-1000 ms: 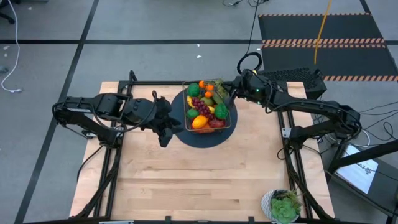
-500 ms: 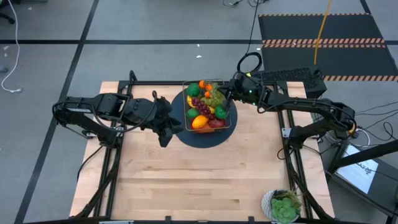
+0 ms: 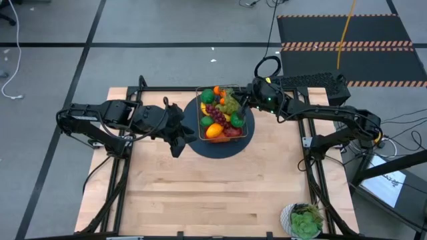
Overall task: Build produce basket
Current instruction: Put the green grapes into the gold wire basket, then return to Home Position
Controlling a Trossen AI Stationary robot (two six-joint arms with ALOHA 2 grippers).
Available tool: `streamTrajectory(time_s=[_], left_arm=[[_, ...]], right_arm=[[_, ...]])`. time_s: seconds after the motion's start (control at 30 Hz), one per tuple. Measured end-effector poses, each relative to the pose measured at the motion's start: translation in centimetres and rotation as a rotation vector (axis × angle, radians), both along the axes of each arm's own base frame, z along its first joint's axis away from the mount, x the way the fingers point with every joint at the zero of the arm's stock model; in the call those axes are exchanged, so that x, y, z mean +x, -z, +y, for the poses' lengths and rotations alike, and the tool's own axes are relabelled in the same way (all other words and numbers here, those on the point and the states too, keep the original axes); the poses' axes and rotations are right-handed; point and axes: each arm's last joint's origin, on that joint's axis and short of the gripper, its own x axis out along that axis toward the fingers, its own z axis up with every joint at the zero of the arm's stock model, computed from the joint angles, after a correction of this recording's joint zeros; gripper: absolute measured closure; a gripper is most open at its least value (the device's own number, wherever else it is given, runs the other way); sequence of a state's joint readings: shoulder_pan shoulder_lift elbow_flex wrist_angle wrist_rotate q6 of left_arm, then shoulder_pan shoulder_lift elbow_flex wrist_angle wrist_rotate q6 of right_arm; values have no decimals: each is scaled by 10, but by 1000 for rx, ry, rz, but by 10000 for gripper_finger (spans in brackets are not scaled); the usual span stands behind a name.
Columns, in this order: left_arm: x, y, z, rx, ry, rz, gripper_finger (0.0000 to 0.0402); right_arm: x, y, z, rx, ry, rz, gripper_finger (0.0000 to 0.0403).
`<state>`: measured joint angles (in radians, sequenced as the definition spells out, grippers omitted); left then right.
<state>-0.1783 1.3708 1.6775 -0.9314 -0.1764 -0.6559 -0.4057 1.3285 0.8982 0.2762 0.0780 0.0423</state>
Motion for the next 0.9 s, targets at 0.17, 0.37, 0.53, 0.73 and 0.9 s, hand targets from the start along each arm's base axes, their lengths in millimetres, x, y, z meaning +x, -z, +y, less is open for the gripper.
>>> streamTrajectory(time_s=[0.17, 0.37, 0.53, 0.73, 0.9], left_arm=[[0, 0, 0, -10, -6, 0, 250], [0, 0, 0, -13, -9, 0, 250], [0, 0, 0, -24, -16, -1, 250], [0, 0, 0, -44, -27, -2, 250], [0, 0, 0, -49, -31, -2, 250]], right_arm=[[0, 0, 0, 11, 2, -7, 305], [0, 0, -1, 37, 35, -26, 254], [-4, -2, -9, 20, 114, -33, 213], [-8, -12, -17, 16, 147, -131, 169], [-19, -30, -11, 32, 123, -218, 143]])
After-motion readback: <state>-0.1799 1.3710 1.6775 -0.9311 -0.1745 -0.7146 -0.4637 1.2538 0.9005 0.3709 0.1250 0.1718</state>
